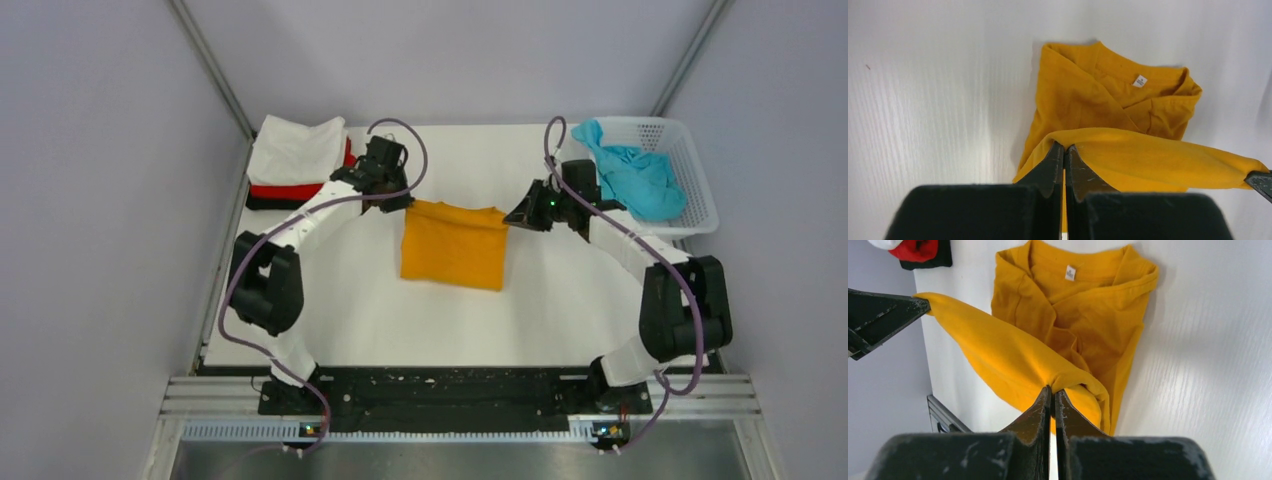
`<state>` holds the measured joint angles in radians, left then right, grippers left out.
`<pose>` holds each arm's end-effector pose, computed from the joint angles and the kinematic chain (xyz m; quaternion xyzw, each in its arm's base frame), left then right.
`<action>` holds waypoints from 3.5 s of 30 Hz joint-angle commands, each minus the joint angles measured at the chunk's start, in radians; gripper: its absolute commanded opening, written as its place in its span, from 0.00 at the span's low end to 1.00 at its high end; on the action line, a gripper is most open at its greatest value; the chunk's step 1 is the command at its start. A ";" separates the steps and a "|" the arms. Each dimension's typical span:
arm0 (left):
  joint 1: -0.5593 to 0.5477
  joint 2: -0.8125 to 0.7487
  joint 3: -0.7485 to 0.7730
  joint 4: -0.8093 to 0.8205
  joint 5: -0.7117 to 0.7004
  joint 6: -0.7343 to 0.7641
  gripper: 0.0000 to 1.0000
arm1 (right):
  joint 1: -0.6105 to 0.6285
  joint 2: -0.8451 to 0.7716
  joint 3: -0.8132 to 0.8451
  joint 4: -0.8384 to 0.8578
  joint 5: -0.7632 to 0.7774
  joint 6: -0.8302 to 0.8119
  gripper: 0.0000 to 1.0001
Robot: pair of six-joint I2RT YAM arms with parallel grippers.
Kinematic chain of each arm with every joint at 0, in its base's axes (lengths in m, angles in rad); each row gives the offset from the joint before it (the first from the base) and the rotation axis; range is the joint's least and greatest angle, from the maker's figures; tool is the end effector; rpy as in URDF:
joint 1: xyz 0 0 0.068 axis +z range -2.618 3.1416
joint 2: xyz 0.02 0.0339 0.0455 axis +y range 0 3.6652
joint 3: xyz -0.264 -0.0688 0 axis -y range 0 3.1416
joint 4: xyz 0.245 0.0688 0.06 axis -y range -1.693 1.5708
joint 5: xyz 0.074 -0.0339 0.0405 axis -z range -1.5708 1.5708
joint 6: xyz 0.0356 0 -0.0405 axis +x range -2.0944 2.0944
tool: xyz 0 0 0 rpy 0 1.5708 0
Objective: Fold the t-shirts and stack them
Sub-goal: Fold the long partially folded tshirt into a neat square, then put the neatly folded tshirt into the corner of the board with the left arm
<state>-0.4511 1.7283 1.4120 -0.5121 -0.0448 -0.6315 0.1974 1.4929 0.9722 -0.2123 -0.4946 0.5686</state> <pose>0.3490 -0.1673 0.2743 -0.0920 0.9271 -0.1690 0.3216 0.3106 0.0794 0.2364 0.0656 0.8889 0.3548 0.2822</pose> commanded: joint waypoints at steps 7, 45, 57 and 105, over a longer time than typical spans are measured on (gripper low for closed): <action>0.054 0.263 0.271 -0.057 -0.006 0.044 0.00 | -0.036 0.235 0.155 0.118 0.034 0.012 0.00; 0.055 0.397 0.093 0.007 0.259 0.077 0.63 | -0.040 -0.378 -0.192 -0.032 0.147 -0.035 0.99; -0.137 0.537 0.247 -0.240 -0.230 -0.019 0.11 | -0.041 -0.464 -0.221 -0.073 0.230 -0.057 0.99; 0.116 0.253 0.709 -0.012 -0.605 0.888 0.00 | -0.041 -0.481 -0.222 -0.104 0.434 -0.131 0.99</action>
<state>-0.3508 2.0617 2.0109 -0.4999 -0.6807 0.2756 0.1631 1.0092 0.7460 -0.3260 -0.0750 0.4522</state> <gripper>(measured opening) 0.058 0.987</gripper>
